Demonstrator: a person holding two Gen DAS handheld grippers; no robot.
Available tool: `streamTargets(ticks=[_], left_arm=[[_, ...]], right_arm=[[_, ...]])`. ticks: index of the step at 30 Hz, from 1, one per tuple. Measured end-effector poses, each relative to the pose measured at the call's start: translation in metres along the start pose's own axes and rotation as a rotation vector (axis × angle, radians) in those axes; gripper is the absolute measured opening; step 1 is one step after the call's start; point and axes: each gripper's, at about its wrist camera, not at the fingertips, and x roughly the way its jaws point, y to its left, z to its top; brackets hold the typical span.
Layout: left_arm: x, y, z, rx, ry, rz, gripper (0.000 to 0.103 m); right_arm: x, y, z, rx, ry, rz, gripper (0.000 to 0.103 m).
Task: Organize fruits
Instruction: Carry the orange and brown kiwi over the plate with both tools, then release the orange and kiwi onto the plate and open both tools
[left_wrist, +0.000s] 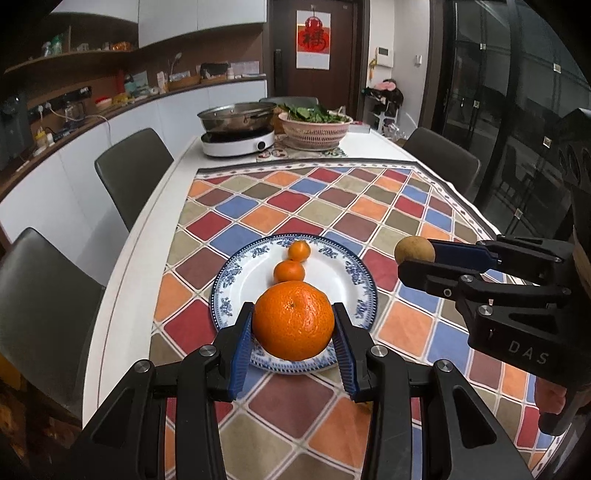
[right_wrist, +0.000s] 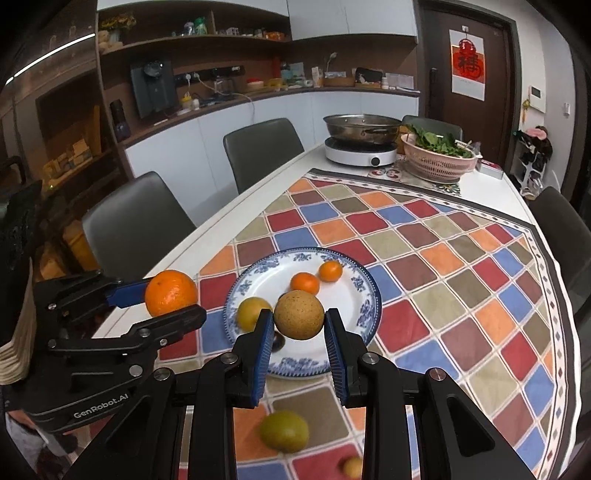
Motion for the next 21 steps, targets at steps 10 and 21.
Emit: streamTargets(ticks=[10,21], left_arm=[[0.067,0.026,0.017,-0.042,0.075,-0.003,0.04],[0.132,0.051,0.022,-0.138,0.191,-0.006,0.04]], right_arm=[[0.064,-0.02,0.014,0.031,0.081,-0.017,0.029],[0.131,-0.035,0.015,0.068,0.212,-0.017,0.029]])
